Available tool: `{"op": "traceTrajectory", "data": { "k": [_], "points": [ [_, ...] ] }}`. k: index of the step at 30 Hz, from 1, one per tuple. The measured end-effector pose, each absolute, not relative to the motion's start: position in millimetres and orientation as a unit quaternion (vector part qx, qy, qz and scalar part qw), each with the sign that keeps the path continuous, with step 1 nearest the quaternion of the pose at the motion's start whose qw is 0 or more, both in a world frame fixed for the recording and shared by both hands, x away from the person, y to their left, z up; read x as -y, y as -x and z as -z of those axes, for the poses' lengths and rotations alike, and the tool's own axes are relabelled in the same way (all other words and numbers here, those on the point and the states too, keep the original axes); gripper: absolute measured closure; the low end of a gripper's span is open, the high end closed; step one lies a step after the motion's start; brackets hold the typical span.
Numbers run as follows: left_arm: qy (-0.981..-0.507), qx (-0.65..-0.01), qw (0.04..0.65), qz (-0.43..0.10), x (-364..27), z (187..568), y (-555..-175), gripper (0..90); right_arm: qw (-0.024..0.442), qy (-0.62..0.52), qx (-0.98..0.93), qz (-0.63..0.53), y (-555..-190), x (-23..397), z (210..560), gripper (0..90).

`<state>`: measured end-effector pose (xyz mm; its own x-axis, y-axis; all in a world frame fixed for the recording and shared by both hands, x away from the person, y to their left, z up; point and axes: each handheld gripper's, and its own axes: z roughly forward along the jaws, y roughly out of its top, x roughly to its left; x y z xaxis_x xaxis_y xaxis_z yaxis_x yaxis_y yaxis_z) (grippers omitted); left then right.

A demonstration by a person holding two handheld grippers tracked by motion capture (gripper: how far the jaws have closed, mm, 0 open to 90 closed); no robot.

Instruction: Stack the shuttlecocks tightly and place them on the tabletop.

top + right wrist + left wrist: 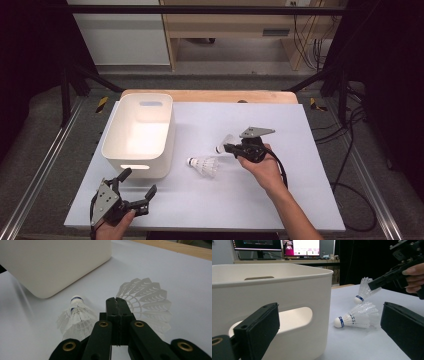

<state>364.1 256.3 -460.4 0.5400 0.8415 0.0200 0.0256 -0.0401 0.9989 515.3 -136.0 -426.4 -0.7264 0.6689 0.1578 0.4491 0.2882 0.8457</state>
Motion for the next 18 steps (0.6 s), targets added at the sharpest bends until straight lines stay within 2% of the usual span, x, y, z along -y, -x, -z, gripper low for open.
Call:
{"op": "traceTrajectory", "data": {
  "k": [18],
  "points": [
    [-0.636,-0.342,0.604,-0.339,-257,461,-364,2.2,0.116,-0.368,-0.774,-0.503,-474,151,445,90.0]
  ]
}}
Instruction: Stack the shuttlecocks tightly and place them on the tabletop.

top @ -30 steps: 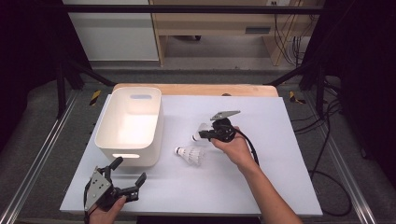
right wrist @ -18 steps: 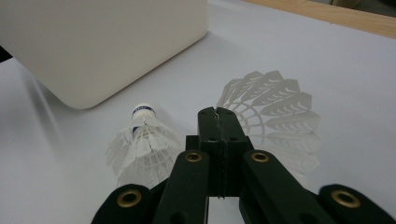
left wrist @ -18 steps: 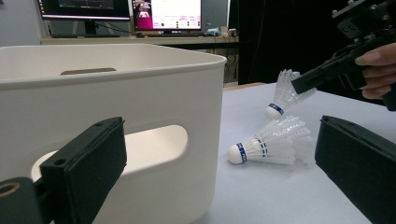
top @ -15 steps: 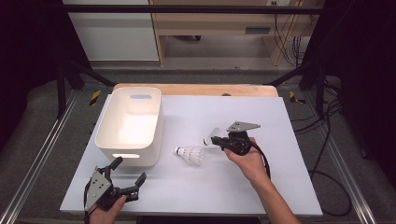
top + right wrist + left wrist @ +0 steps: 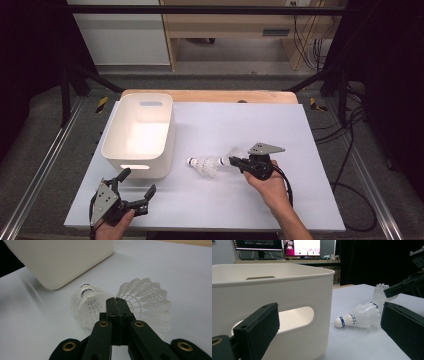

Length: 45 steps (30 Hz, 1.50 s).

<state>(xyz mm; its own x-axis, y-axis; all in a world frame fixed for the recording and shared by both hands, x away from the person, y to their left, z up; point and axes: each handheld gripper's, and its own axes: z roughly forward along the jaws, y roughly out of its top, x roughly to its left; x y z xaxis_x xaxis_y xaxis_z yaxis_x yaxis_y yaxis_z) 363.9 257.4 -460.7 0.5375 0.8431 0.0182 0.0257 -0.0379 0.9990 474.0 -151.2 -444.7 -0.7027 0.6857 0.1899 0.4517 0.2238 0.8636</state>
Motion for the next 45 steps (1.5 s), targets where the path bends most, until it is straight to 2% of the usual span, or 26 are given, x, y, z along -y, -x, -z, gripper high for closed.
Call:
{"op": "traceTrajectory", "data": {
  "k": [22,45],
  "points": [
    [-0.640,-0.339,0.602,-0.337,-255,461,-365,2.2,0.086,-0.369,-0.756,-0.533,-465,124,465,90.0],
    [-0.641,-0.337,0.601,-0.337,-254,461,-364,2.2,0.082,-0.374,-0.747,-0.543,-466,113,475,90.0]
  ]
}}
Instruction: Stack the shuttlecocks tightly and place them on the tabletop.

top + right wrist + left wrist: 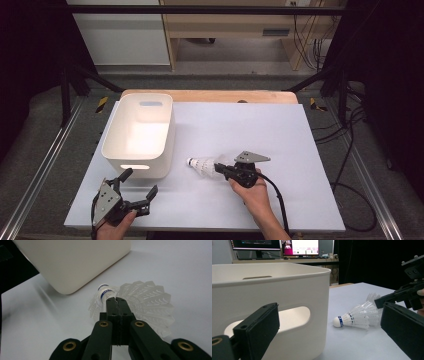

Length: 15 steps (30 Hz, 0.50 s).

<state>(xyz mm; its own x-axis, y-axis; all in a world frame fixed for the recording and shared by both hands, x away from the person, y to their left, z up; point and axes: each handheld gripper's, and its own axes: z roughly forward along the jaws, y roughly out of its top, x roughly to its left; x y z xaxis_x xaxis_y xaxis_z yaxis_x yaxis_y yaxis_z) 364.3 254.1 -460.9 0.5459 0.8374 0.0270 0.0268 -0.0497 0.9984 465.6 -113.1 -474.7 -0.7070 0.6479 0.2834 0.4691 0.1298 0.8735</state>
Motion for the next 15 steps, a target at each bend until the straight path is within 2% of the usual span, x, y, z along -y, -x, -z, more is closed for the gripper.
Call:
{"op": "traceTrajectory", "data": {
  "k": [15],
  "points": [
    [-0.641,-0.336,0.602,-0.337,-253.2,460.6,-364.0,2.2,0.082,-0.364,-0.788,-0.490,-458.7,111.9,482.7,90.0]
  ]
}}
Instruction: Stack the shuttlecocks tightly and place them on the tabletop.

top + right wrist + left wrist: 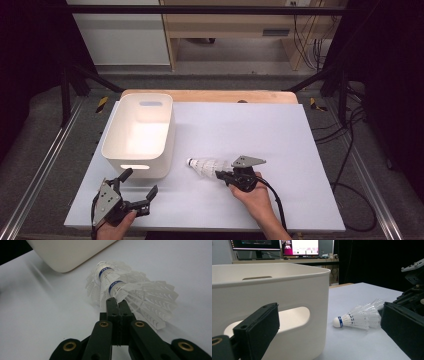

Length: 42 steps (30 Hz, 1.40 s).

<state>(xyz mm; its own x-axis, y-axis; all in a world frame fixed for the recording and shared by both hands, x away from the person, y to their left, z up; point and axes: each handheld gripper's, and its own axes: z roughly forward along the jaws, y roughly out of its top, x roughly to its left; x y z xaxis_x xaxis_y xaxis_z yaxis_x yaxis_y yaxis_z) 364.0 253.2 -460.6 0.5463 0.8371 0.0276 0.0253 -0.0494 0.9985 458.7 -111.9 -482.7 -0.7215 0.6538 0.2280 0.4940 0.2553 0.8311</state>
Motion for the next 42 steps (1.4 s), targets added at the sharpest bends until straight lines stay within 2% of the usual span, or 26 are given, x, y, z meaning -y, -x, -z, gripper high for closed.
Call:
{"op": "traceTrajectory", "data": {
  "k": [34,39,42],
  "points": [
    [-0.641,-0.335,0.602,-0.337,-253,460,-364,2.2,0.089,-0.346,-0.805,-0.473,-463,97,482,90.0],
    [-0.642,-0.335,0.601,-0.337,-253,460,-364,2.2,0.091,-0.348,-0.807,-0.469,-463,97,483,84.9],
    [-0.642,-0.335,0.602,-0.336,-253,460,-364,2.2,0.093,-0.353,-0.806,-0.466,-462,97,483,77.2]
  ]
}}
